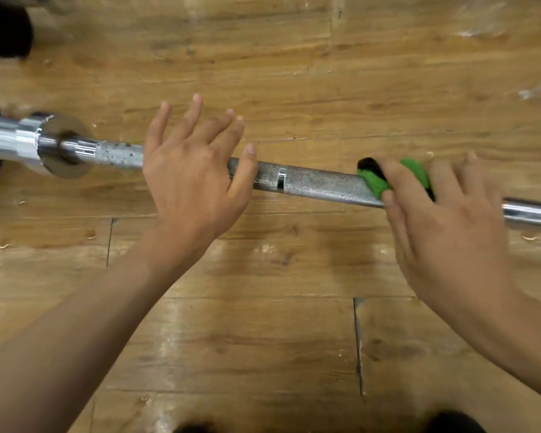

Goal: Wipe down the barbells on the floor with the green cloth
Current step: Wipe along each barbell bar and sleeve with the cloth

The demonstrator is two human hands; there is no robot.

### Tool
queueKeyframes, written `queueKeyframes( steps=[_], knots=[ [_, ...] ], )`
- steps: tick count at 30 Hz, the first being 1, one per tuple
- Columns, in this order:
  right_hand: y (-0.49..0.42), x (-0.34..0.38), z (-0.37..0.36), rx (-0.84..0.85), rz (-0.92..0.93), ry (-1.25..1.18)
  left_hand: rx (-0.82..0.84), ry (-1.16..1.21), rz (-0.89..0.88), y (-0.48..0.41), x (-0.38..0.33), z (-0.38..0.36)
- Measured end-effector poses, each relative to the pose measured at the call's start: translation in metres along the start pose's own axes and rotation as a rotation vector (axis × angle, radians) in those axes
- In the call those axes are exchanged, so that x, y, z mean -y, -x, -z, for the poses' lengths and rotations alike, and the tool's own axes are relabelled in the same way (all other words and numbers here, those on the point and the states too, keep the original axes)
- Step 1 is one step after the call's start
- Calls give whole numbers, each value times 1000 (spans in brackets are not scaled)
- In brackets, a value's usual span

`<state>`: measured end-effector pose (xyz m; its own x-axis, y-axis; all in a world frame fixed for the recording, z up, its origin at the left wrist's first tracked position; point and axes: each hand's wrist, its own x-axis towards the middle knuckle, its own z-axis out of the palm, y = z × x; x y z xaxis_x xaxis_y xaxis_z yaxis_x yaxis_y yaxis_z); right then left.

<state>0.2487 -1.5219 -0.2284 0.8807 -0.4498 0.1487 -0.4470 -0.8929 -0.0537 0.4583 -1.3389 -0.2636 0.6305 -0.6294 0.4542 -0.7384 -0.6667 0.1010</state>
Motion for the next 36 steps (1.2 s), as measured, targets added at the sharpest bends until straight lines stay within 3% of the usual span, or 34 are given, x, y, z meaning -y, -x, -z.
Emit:
queueKeyframes(
  steps=[4, 7, 12, 15, 19, 22, 25, 27, 29, 31, 36],
  knots=[
    [-41, 55, -6, 46, 133, -101, 52, -33, -41, -6, 5, 1],
    [-38, 35, -6, 31, 195, -3, 58, -16, -40, -14, 6, -2],
    [-5, -28, -4, -35, -21, -60, 6, -8, -2, -22, 3, -12],
    [-22, 13, -12, -99, -27, -27, 50, -8, 9, -31, 1, -13],
    [-61, 65, -25, -131, 153, -11, 128, -17, 33, -39, 2, -11],
    [-51, 30, -21, -115, 169, 52, 112, -15, 40, -44, 1, -13],
    [-27, -42, -17, 64, 40, -27, 25, -33, 46, -45, 0, -20],
    [-25, -58, -13, 69, -73, -87, 7, -36, 44, -46, -2, -23],
    [-33, -36, -18, -70, -139, -63, 8, -41, 37, -49, -1, -23],
    [-48, 5, -17, -161, -65, -52, 34, -42, 36, -53, 0, -22],
    [-86, 56, -29, -142, 140, -4, 153, -52, 67, -65, -1, -19]
  ],
)
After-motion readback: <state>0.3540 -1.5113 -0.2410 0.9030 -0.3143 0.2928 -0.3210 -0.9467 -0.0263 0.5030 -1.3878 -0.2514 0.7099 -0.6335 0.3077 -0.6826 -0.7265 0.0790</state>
